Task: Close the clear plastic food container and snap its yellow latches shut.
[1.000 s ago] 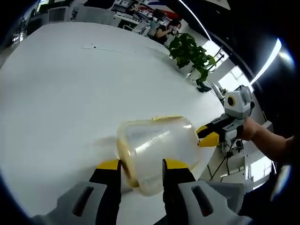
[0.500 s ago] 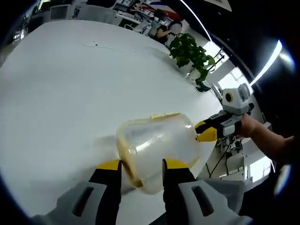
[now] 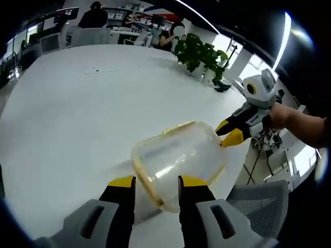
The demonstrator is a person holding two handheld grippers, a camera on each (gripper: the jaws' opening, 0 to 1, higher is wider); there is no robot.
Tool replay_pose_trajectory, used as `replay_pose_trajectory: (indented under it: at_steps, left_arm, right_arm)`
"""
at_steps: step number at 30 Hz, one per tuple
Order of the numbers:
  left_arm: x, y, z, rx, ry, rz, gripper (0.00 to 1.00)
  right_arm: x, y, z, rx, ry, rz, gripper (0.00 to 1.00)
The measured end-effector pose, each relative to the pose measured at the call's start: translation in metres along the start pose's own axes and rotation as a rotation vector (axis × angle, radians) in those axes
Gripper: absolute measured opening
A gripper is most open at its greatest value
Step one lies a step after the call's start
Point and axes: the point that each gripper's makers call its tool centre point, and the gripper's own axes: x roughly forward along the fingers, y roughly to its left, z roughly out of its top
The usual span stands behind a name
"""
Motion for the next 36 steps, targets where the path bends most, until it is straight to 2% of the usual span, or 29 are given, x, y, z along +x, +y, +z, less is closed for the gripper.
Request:
replay_pose_trajectory:
  at_steps: [4,5,9,11,15,17,22,30,36]
  left_arm:
    - [-0.006,0.001,0.007,0.094,-0.001,0.008,0.34]
    - [-0.007,-0.003,0.010,0.143,-0.003,-0.008,0.35]
    - [-0.006,-0.004,0.012,0.243,0.031,-0.003,0.40]
    - [-0.005,-0.004,0.012,0.275,0.049,0.011,0.42]
    - [0.000,-0.013,0.016,0.299,0.051,-0.023,0.43]
    - [0.002,-0.019,0.019,0.338,0.052,-0.043,0.43]
    - [0.007,-0.024,0.019,0.438,0.084,-0.045,0.43]
    - [0.012,-0.039,0.020,0.568,0.084,-0.076,0.42]
    - [0.017,-0.045,0.020,0.582,0.091,-0.094,0.40]
  right_arm:
    - [-0.004,0.000,0.000,-0.080,0.019,-0.015,0.21]
    - [-0.004,0.001,0.002,-0.094,0.013,-0.006,0.21]
    - [-0.007,0.009,0.011,-0.129,-0.008,0.032,0.22]
    - [-0.007,0.011,0.015,-0.164,-0.023,0.039,0.24]
    - [-0.005,0.015,0.019,-0.205,-0.027,0.046,0.25]
    - [-0.004,0.018,0.021,-0.220,-0.027,0.056,0.25]
    - [0.001,0.026,0.023,-0.307,-0.031,0.077,0.26]
    - [0.014,0.040,0.035,-0.375,-0.056,0.093,0.26]
    - [0.023,0.045,0.045,-0.406,-0.062,0.110,0.25]
